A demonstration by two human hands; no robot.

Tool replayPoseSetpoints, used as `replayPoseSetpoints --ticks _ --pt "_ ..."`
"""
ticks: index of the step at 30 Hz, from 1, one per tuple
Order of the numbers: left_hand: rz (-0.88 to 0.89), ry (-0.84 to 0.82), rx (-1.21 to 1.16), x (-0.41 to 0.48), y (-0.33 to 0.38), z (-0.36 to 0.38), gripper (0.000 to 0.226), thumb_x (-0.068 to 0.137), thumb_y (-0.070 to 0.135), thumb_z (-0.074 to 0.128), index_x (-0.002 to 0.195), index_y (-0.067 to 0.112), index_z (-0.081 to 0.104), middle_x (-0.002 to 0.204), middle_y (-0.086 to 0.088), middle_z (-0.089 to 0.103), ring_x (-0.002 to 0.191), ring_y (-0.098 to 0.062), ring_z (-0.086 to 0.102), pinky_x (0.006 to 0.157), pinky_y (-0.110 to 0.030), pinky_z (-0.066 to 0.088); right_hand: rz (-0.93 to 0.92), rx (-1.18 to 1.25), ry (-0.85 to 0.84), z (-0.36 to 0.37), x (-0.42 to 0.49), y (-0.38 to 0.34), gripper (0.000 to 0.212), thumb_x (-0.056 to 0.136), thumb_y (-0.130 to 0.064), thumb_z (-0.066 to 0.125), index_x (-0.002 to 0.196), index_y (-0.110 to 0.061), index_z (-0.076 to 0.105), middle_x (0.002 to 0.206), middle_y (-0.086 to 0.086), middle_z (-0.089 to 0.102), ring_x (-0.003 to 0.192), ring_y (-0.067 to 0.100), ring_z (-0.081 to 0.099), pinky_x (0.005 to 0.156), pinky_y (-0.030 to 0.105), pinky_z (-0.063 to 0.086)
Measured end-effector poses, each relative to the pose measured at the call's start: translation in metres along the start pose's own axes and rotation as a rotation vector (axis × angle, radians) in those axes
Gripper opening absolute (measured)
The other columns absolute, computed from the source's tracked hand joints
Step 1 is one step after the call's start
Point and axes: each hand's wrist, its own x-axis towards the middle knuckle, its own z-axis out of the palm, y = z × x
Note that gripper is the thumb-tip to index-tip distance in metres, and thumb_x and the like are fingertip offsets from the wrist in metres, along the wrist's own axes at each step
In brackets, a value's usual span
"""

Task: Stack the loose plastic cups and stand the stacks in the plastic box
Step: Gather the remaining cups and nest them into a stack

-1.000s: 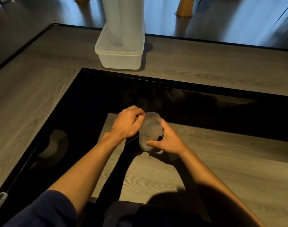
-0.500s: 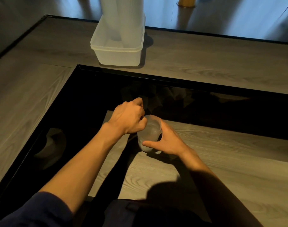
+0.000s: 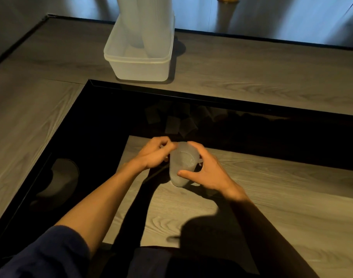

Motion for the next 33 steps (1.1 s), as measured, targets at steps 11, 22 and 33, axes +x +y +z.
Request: replayPoseSetpoints --ticks 11,22,33 --pt "-0.281 0.202 -0.265 0.048 -0.017 0.016 0.028 0.106 0.034 0.049 0.087 0.023 0.067 0.088 0.001 0.066 0.086 -0.019 0.063 0.076 -0.030 0.046 0.069 0.009 0.030 -0.015 0.002 0.008 0.073 0.073 -0.047 0.086 0.132 -0.050 0.043 0.125 -0.032 0.053 0.116 -0.012 0.052 0.089 0.018 0.046" --pt "-0.476 0.178 -0.610 0.080 -0.021 0.017 0.012 0.107 0.014 0.048 0.102 0.016 0.059 0.099 -0.003 0.071 0.083 -0.010 0.071 0.072 -0.027 0.051 0.113 0.014 0.016 -0.024 0.002 0.014 0.074 0.072 -0.040 0.089 0.130 -0.047 0.044 0.123 -0.027 0.057 0.113 -0.006 0.056 0.091 0.028 0.054" --pt "-0.503 0.200 -0.693 0.074 -0.033 0.018 0.017 0.106 0.014 0.049 0.102 0.018 0.065 0.098 -0.007 0.072 0.091 -0.021 0.073 0.095 -0.039 0.053 0.127 0.040 0.008 -0.018 -0.004 0.007 0.074 0.072 -0.041 0.088 0.131 -0.052 0.045 0.126 -0.031 0.055 0.118 -0.007 0.053 0.097 0.032 0.053"
